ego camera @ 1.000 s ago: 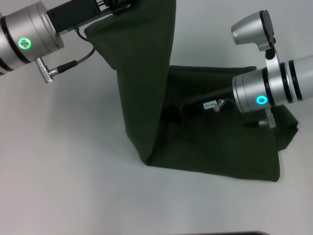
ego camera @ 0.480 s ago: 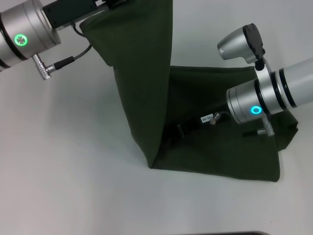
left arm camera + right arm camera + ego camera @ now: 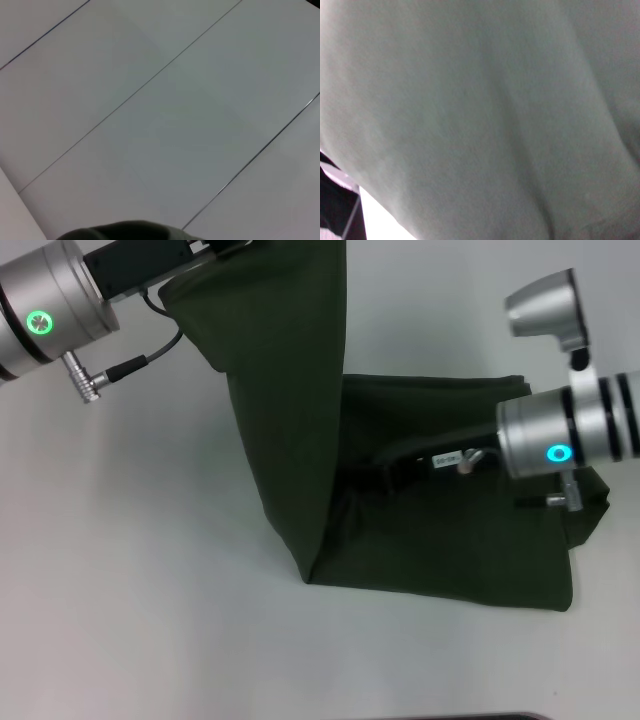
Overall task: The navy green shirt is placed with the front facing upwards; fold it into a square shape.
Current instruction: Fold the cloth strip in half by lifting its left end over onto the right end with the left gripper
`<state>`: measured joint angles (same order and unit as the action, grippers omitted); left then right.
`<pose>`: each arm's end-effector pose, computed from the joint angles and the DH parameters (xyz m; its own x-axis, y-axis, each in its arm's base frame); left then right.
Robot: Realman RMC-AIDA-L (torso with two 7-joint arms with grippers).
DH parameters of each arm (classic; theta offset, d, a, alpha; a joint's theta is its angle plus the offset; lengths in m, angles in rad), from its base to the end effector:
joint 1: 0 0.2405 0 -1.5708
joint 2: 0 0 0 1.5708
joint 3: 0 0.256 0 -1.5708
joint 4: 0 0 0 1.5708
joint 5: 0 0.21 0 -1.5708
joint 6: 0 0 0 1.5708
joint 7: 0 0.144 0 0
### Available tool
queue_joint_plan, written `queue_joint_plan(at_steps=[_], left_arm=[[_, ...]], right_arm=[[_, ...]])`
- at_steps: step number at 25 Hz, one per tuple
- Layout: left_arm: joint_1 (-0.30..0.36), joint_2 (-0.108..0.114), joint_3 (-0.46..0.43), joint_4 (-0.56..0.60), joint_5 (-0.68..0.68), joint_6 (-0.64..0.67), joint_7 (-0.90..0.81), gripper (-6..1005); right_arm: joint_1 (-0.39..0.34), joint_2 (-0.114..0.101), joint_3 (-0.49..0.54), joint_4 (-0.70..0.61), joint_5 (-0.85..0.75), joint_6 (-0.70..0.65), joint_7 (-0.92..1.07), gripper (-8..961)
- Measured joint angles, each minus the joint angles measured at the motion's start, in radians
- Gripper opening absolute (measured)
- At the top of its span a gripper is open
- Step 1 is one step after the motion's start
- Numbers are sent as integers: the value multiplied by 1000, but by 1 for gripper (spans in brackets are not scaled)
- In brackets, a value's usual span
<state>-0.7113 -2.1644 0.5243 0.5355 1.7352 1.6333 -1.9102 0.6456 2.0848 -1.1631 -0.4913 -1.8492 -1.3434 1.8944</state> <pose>-0.1699 0.3629 -0.0059 0.2148 0.6535 0.7258 0.6213 -0.6648 0.4148 0.2267 0.3301 -0.0795 0.6141 -0.7443 -0.2625 -0.7365 -0.6599 0.1483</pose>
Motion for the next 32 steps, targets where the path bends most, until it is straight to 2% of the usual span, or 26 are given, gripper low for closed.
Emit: queue_joint_plan(at_steps=[7,11,19,23,32], left_arm=[[-4,-6,27,-17,-4,0,1,17],[-21,-7,62,-53,-19,-5,7,18],[-79,-10,121,-154,-46,-29,40,18],[-112,-11,128,-223,-48,-57,68,18],[-158,-11,124,-343,-70,-90,123,17]], right_arm=[[-75,-19,142,-43,-1,-68,-18,40],[-134,-37,231,-59,0,-74,-23,40],[-224,-43,411,-117,2,-146,-49,41],[-238,-47,443,-126,-1,-184,-58,41],[-240,-61,445,-128,-5,-200,-60,40]])
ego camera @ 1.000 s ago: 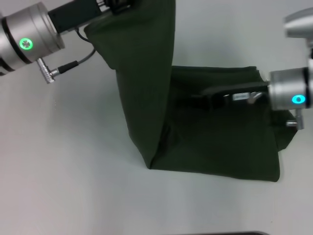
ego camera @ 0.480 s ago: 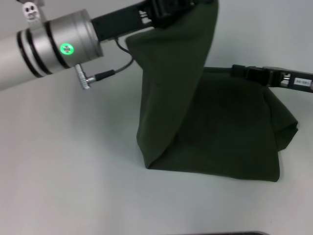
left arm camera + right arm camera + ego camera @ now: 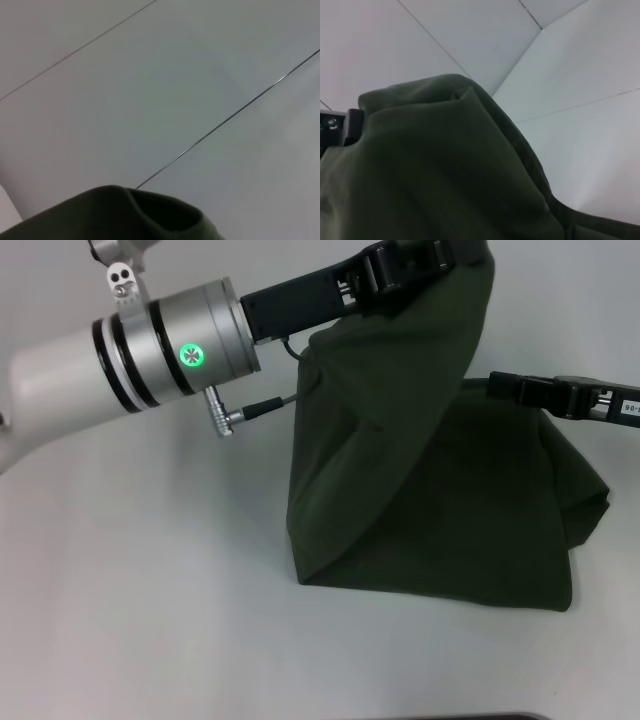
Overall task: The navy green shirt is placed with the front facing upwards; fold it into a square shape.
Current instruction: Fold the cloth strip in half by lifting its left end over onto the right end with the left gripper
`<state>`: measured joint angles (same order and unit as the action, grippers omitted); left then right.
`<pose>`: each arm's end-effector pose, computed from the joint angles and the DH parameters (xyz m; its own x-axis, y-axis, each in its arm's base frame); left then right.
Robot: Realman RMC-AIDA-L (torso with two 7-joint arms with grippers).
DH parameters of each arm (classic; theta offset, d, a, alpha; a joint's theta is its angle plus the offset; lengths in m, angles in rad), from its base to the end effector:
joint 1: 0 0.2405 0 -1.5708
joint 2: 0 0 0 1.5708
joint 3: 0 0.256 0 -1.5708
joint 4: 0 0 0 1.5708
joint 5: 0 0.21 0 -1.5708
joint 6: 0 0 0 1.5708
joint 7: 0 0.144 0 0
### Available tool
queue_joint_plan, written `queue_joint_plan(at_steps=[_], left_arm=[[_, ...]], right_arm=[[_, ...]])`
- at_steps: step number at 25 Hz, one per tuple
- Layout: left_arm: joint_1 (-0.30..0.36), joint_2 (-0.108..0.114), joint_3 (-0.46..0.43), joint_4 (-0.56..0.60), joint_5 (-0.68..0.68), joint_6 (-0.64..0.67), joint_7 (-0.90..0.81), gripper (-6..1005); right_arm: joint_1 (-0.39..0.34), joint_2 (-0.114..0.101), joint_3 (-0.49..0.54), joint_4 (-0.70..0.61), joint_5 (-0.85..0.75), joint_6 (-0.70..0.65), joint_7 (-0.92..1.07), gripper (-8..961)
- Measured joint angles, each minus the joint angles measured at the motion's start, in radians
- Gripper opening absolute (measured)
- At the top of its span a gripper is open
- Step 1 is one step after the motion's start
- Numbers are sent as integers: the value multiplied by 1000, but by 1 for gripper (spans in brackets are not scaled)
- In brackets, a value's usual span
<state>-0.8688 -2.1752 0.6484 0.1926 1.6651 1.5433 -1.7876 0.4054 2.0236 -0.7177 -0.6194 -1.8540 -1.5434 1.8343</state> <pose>-0.1254 0.3510 -0.0789 0.2262 0.7702 0.5963 0.5732 -0.6002 0.5579 0.3012 0.3080 0.0223 0.3787 -0.7026 -0.6025 -0.8367 -0.5382 0.1017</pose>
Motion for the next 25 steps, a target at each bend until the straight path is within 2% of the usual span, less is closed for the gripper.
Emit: queue_joint_plan(at_steps=[12,25], left_arm=[[-57,0,-4,-135,-12,-19,71,18],[-89,0,-11,-219,-12,-32,120,17]], right_arm=[[-3,-10,0,0,-1,-8,-3,40],[-18,-12,5,0,-1,-17,-11,40]])
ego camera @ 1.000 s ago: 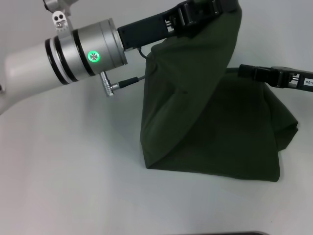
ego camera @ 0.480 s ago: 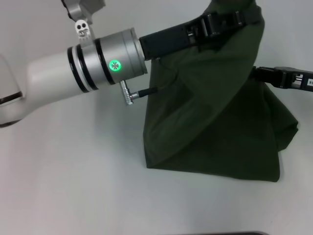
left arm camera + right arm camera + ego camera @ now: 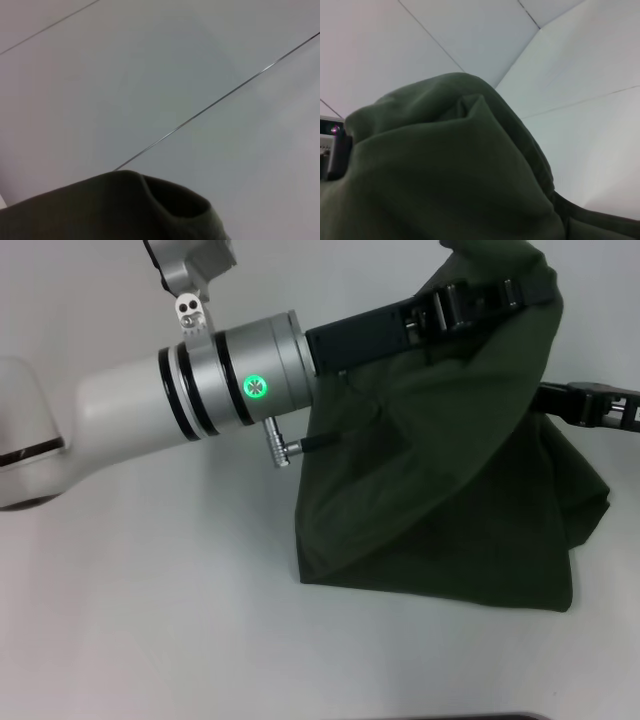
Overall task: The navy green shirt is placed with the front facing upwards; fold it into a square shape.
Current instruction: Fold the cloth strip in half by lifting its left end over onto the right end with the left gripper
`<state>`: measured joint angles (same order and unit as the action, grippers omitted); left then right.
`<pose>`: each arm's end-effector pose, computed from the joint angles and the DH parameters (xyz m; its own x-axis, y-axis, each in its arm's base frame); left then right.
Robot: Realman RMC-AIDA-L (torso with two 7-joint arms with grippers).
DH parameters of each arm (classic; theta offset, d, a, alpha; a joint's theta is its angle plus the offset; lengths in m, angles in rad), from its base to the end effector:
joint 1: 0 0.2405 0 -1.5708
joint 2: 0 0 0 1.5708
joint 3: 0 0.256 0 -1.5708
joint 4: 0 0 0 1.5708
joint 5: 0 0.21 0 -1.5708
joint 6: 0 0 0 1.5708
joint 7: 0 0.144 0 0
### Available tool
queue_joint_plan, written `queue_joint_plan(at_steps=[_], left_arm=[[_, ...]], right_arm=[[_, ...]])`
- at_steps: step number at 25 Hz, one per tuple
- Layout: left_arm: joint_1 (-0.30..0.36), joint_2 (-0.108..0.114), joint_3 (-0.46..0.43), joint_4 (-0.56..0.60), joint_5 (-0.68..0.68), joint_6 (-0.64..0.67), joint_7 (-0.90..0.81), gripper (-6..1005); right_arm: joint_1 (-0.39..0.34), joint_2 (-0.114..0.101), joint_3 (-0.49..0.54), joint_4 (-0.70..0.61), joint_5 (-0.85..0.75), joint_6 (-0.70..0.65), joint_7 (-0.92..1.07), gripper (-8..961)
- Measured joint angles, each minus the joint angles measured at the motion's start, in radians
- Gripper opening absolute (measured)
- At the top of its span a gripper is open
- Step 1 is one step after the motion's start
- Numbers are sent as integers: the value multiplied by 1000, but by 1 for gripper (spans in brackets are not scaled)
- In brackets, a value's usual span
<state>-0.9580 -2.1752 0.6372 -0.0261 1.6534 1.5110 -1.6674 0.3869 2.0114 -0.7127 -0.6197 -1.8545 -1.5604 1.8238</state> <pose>-0.1063 0.3332 -0.1107 0.2289 0.8048 0.5477 0.5524 -0.5706 0.6076 0.3078 0.3019 0.0278 0.3808 -0.7015 -0.6024 -0.8383 -0.5369 0.0953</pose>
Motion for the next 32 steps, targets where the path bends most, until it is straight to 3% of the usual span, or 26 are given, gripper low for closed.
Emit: queue_joint_plan(at_steps=[7,15,21,32], left_arm=[[-10,0,-4,-18,4,-3,21,17],[-14,0,-4,-20,11,-3,24,18],[-14,0,-4,-20,11,-8,28,20],[-3,0,-25,-21,8,-11,43,52]], right_arm=[[-17,-2,39,0,0,6,0,41],[-67,-14,199,0,2,24,0,41],[-101,-3,376,4,7,22,-43,40],[-108,-4,403,7,8,1,-47,40]])
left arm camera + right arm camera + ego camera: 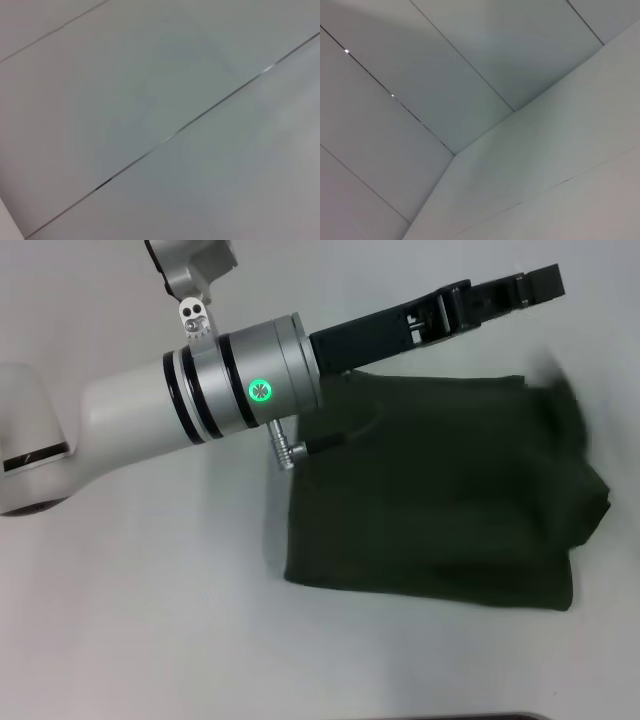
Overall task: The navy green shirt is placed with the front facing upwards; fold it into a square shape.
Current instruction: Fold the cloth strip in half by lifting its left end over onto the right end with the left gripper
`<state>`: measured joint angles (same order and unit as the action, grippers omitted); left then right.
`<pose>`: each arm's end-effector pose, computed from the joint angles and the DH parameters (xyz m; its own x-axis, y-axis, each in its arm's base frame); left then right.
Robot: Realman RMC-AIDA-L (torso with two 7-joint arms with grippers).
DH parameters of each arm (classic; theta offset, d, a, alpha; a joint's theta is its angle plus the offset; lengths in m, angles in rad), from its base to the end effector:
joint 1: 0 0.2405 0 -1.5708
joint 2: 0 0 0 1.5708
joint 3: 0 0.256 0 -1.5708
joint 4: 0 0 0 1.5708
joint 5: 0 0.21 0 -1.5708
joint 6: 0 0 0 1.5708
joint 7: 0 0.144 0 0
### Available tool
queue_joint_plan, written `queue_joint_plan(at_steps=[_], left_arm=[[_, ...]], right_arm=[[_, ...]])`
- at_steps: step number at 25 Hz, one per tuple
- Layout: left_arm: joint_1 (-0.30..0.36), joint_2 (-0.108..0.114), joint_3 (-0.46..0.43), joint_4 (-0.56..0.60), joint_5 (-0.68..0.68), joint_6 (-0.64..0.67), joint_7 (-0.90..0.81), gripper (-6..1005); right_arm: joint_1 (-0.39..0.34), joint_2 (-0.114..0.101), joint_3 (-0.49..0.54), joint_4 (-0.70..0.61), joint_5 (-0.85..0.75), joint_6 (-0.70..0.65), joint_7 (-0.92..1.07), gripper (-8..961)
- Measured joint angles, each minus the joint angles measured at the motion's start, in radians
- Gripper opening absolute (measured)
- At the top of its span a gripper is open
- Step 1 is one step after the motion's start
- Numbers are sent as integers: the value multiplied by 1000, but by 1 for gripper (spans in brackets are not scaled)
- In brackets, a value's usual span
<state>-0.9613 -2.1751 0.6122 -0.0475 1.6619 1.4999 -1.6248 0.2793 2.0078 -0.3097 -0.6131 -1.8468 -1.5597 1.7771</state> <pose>-0.1060 0.3327 -0.1131 0.2303 0.7895 0.5689 0.5517 -0.5875 0.5921 0.3670 0.2709 0.0885 0.1590 -0.4983 -0.8523 -0.9428 -0.3329 0.0188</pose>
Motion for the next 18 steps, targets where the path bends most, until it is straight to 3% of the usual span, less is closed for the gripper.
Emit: queue_joint_plan(at_steps=[6,11,14,18], left_arm=[[-4,0,3,1,15,17,4,222],[44,0,-2,57,9,52,5,389],[92,0,-3,121,9,86,6,632],[175,3,4,232,14,171,7,809]], right_arm=[[7,0,1,1,0,-2,-3,59],[14,-1,-15,1,-5,-28,-16,76],[20,-6,-42,-2,-26,-93,-48,85],[19,-14,-53,-7,-46,-165,-58,98]])
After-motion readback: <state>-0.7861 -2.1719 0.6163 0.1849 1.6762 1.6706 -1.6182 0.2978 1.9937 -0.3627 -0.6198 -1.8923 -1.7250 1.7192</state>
